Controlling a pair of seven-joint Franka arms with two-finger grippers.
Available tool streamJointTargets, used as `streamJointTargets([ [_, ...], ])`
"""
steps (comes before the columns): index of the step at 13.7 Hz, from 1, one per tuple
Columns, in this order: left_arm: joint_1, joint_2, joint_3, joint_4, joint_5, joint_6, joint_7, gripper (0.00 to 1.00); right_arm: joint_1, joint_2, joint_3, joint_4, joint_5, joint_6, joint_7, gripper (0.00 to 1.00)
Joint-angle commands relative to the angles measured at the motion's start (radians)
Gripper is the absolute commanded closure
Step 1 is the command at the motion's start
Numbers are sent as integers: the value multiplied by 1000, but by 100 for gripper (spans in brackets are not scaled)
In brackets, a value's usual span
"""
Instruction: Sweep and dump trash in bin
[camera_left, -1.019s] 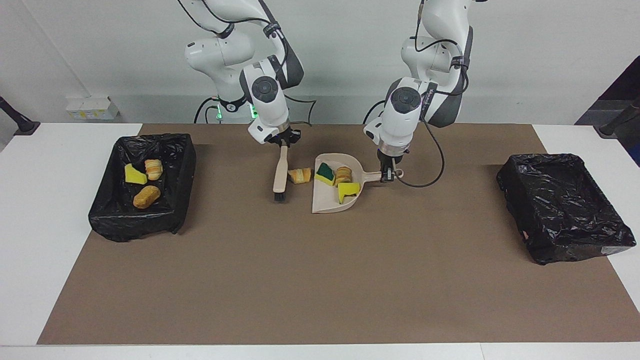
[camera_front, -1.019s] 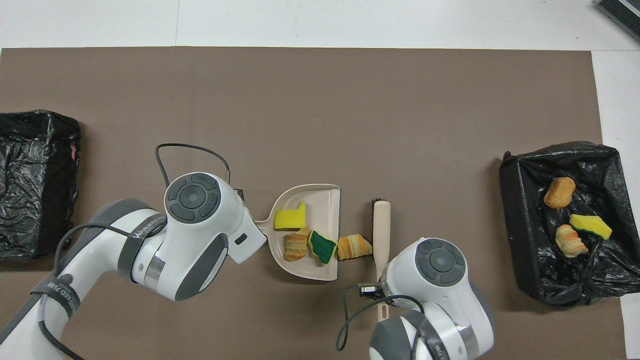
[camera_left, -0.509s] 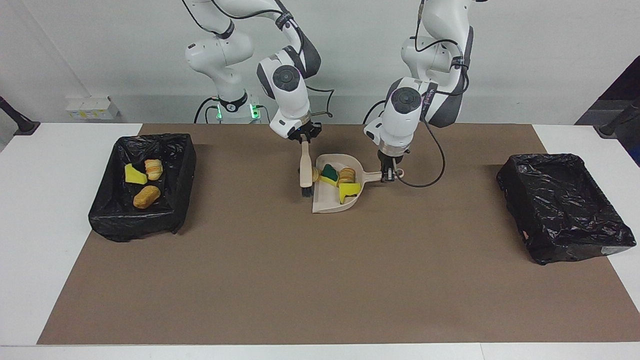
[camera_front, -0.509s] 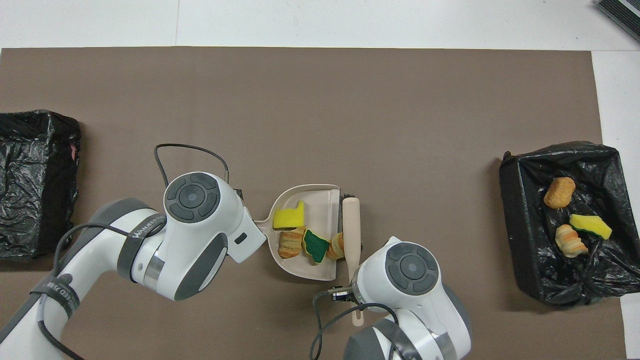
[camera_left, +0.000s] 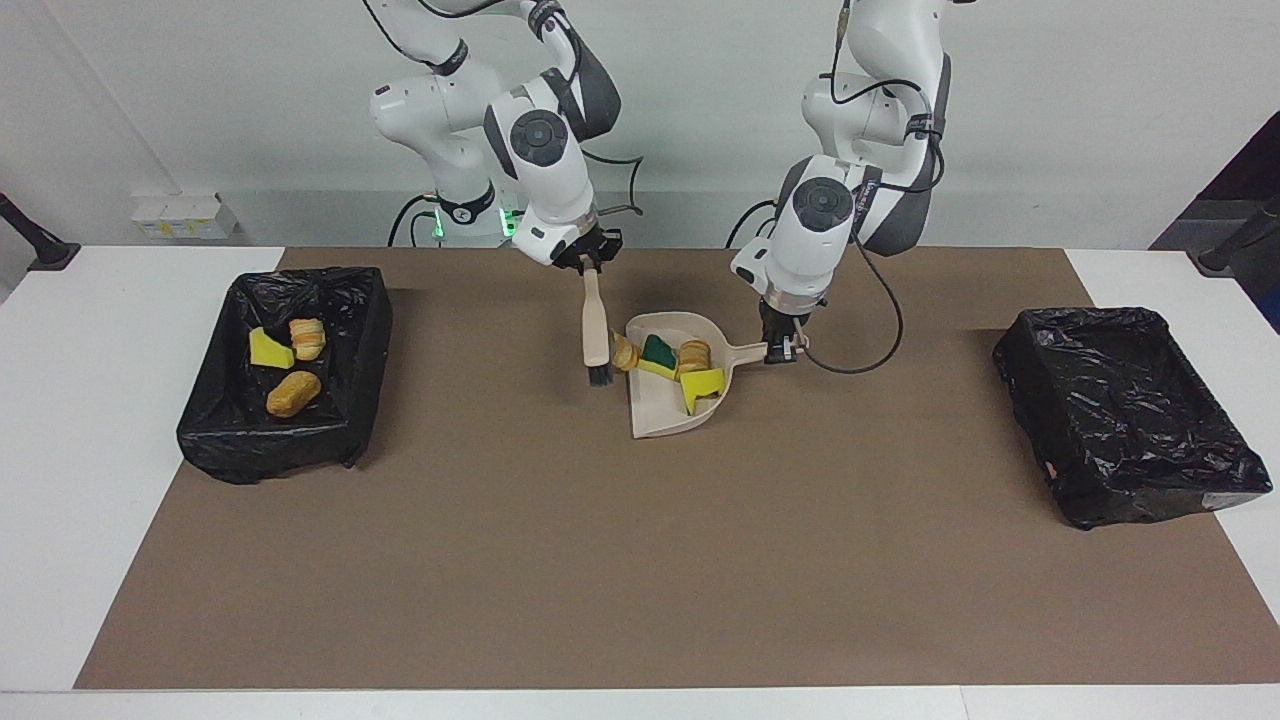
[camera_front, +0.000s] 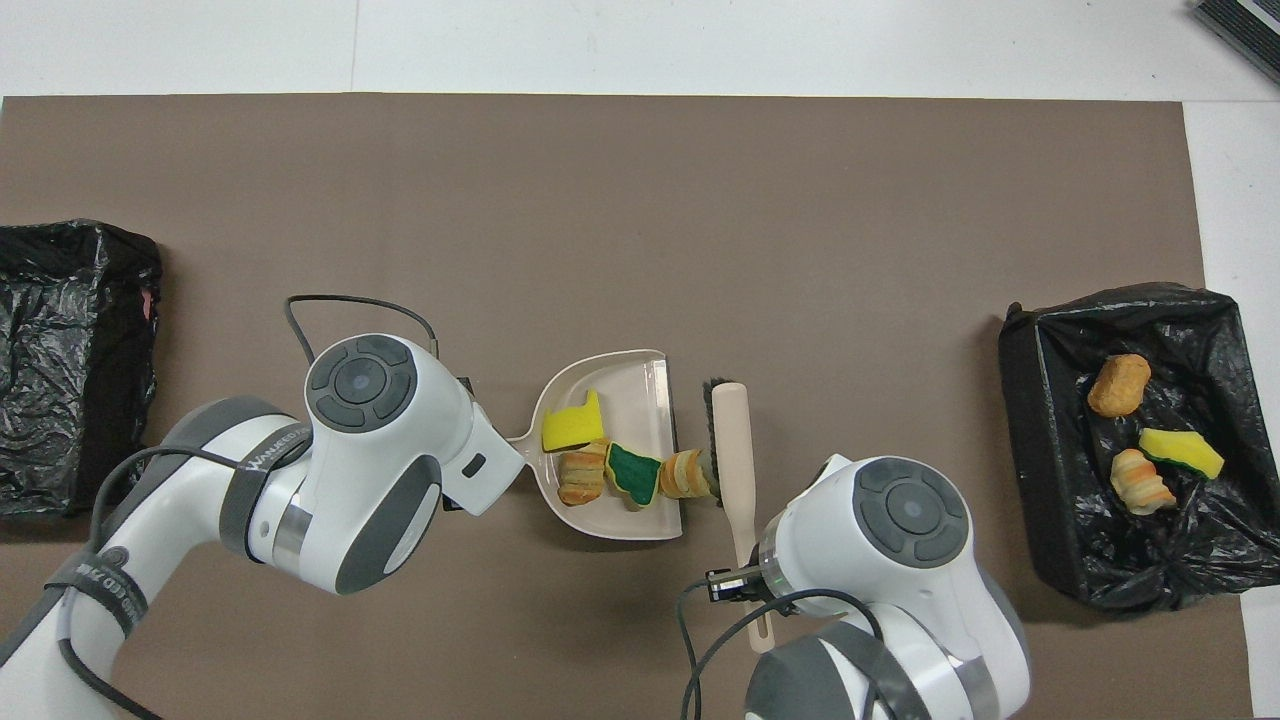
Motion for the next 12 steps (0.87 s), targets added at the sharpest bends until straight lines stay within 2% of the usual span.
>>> streamJointTargets([
  [1,20,-21,-1,-26,-25,-12,-11,100,6,-7,9,-8,27,42,-4,100],
  [3,20,-23,-1,-26,-25,-15,-10,100,70,36,18,-3,78,126,40,100],
  [7,20,-24,-1,-28,-25,-26,-11,100,92,56,18,41,82,128,42,100],
  [12,20,-24,-1,-28,-25,-29,-13,100,165,56,24,72,113,134,44,100],
])
